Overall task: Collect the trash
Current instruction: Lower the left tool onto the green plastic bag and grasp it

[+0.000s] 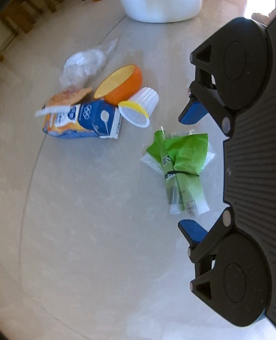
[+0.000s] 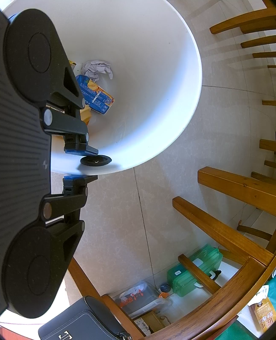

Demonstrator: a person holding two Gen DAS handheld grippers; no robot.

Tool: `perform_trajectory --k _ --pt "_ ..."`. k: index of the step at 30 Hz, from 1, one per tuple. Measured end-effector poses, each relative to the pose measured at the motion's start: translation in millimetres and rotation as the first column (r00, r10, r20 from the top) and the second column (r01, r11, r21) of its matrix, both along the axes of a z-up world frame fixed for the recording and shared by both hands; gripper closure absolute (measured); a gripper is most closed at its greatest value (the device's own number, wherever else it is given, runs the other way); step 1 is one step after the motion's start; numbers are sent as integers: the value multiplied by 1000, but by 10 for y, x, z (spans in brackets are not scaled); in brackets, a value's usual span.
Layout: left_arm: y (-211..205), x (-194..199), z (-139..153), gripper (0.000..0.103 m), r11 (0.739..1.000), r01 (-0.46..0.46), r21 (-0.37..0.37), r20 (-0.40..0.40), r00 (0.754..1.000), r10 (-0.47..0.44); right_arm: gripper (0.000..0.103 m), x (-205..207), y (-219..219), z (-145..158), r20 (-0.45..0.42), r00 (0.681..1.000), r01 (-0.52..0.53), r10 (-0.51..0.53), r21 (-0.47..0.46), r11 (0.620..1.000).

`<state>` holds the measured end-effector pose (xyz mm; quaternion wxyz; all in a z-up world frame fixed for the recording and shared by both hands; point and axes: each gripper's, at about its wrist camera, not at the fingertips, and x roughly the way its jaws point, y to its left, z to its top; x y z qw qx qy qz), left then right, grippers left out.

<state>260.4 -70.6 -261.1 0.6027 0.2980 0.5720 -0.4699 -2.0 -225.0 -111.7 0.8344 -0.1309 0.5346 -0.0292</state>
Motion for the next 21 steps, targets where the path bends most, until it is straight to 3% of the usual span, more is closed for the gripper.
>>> perform_trajectory --k 5,14,21 --pt "-30 -2 -94 7 999 -51 -2 -14 999 51 83 5 -6 15 1 1000 -1 1 1 1000" --pt "-132 -74 -131 10 999 -48 -5 32 998 48 83 2 -3 14 1 1000 -2 2 1 1000" --pt "-130 -133 -63 11 999 36 -11 63 997 -35 83 3 -16 27 1 1000 -5 5 2 1000"
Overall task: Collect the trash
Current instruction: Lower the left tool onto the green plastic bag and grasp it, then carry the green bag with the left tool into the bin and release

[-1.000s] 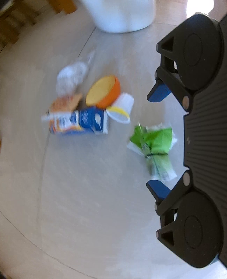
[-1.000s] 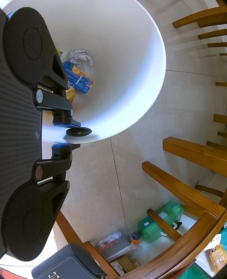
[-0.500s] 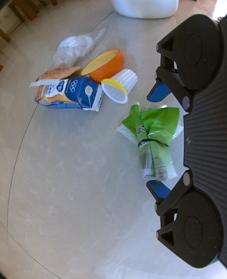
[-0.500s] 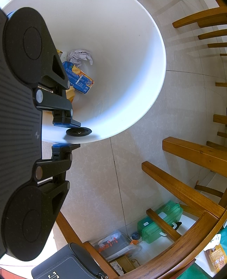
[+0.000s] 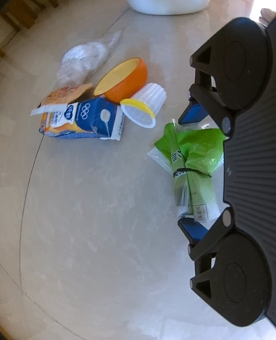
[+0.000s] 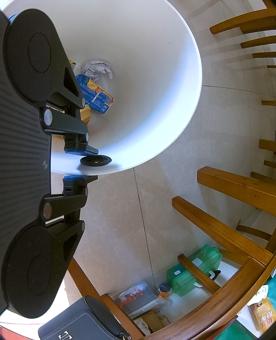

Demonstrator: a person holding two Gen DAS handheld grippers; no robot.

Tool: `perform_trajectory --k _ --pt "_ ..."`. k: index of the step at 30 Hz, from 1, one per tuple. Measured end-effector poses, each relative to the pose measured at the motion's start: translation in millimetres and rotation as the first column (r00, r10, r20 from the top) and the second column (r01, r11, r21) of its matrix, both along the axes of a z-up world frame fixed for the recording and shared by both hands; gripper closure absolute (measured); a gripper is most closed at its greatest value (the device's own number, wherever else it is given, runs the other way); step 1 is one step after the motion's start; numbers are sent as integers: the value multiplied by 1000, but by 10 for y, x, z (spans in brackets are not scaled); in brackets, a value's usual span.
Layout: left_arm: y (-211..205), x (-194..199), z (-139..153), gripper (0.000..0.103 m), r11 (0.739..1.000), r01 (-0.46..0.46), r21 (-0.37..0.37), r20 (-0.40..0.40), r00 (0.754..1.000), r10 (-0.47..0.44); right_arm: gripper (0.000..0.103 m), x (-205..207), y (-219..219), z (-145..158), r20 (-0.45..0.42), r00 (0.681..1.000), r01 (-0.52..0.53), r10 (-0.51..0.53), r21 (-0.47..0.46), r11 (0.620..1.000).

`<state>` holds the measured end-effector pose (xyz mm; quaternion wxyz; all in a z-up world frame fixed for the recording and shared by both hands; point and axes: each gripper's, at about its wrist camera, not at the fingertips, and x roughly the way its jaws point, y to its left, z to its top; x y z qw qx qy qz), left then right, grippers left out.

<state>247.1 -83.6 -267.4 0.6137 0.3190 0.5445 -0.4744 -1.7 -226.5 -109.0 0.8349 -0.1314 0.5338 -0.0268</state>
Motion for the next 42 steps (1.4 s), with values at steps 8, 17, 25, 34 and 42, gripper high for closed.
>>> perform_trajectory --k 8,17,25,34,42 --pt "11 -55 216 11 998 66 -17 13 998 -66 83 15 -59 -9 -9 1000 -2 2 17 1000" --pt "81 -203 671 11 967 254 -31 36 967 -252 84 28 -115 -21 -16 1000 6 -6 43 999" --pt "-134 -627 1483 11 885 440 -152 46 897 -439 85 33 -154 -4 -11 1000 24 -23 76 997" --pt "-464 -1434 2488 11 707 641 -298 49 750 -660 87 30 -155 -14 -4 1000 12 -11 69 998" --pt "-661 -2295 3075 11 536 732 -420 49 608 -792 86 -2 -128 -11 1 1000 6 -6 60 998"
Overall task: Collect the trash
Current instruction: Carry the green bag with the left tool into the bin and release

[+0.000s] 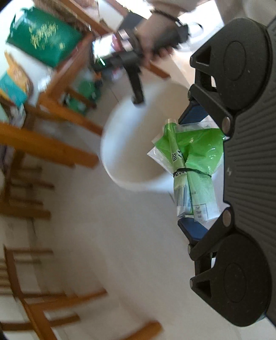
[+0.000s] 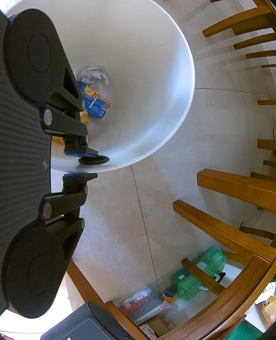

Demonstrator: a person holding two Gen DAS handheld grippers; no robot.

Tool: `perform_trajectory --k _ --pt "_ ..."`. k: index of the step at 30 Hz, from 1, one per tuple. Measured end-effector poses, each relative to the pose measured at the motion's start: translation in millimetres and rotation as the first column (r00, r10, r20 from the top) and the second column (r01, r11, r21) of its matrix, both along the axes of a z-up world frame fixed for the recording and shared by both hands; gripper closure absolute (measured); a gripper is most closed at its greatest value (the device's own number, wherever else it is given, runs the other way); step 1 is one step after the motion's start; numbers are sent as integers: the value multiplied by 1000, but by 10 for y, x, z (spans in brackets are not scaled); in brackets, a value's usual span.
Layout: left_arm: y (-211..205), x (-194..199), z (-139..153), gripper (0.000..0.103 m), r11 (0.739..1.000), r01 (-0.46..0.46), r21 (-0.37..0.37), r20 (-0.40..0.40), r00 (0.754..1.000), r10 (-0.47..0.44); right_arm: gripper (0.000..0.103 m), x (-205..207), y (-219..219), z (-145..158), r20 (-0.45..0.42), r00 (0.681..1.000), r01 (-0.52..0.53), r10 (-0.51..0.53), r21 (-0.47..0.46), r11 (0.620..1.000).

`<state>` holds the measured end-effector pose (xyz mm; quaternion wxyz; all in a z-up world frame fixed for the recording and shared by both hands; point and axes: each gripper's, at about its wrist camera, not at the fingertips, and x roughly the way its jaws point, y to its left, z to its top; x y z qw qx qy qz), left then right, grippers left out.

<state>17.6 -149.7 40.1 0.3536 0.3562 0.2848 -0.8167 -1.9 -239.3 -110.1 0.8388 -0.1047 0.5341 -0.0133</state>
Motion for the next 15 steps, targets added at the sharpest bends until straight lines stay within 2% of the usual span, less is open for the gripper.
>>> perform_trajectory --k 4,7,11,15 --pt "-71 -427 122 10 998 57 -39 -46 997 -59 86 -8 8 3 0 1000 -2 2 0 1000" --pt "-115 -602 115 5 997 57 -44 -65 996 -59 87 -7 4 2 -1 1000 1 -1 4 1000" --pt "-112 -579 87 5 999 37 -37 -75 996 -40 87 -5 -3 1 -1 1000 0 0 5 1000" --pt "-137 -394 71 5 999 2 -48 -32 999 -3 87 2 -5 0 -1 1000 -2 2 6 1000"
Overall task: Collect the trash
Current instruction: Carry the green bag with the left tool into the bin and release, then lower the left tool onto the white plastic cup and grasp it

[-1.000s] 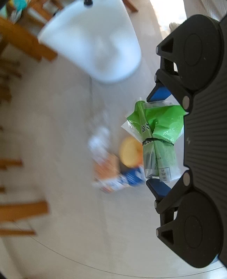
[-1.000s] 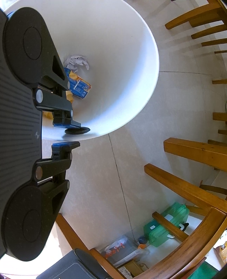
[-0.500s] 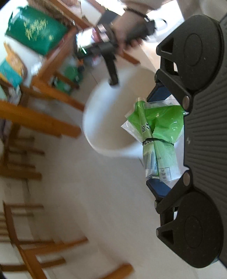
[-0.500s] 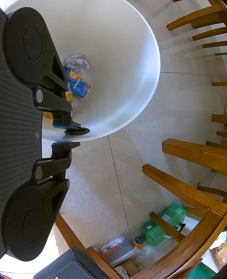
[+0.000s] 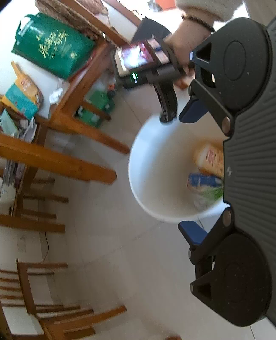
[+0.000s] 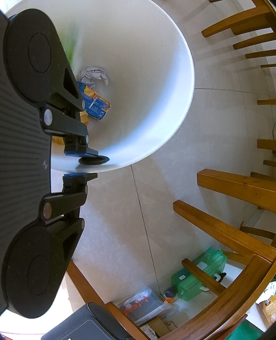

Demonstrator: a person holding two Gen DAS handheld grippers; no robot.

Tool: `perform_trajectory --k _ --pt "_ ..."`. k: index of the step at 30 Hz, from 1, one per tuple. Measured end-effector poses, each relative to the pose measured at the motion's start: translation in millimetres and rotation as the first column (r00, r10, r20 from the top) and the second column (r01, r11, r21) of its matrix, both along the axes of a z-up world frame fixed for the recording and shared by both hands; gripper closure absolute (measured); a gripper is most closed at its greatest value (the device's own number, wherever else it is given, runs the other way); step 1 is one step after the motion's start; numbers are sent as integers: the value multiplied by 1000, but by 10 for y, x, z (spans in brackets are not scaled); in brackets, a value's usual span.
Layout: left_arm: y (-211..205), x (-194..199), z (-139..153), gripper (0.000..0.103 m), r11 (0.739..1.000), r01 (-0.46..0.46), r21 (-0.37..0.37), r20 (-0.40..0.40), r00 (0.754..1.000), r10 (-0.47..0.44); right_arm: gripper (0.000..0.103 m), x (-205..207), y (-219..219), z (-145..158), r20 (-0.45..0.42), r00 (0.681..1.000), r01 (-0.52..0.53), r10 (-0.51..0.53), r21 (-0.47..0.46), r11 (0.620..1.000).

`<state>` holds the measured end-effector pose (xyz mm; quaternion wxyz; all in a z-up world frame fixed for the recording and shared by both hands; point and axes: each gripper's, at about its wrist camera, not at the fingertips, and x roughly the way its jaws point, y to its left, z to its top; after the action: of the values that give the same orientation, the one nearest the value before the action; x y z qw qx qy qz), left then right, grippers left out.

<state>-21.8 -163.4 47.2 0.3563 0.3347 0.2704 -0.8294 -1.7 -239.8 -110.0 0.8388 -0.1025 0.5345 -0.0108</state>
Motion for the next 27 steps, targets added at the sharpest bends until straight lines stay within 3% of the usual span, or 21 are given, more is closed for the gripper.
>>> perform_trajectory --k 6,10,17,21,27 --pt "-65 536 -112 5 994 -102 -32 86 991 104 87 5 -9 4 -1 1000 1 -1 3 1000" --pt "-86 979 -370 5 976 -217 -5 114 970 217 87 11 -7 6 -1 1000 2 -2 2 1000" --pt "76 1653 -1206 5 912 -398 98 160 911 381 86 -2 15 0 3 1000 -1 1 -5 1000" --pt "259 1880 -1674 6 876 -459 149 192 882 430 86 -18 34 -5 6 1000 -8 8 -16 1000" --pt "523 1992 -2234 6 871 -480 110 261 859 440 85 -3 33 1 6 1000 -4 4 -21 1000"
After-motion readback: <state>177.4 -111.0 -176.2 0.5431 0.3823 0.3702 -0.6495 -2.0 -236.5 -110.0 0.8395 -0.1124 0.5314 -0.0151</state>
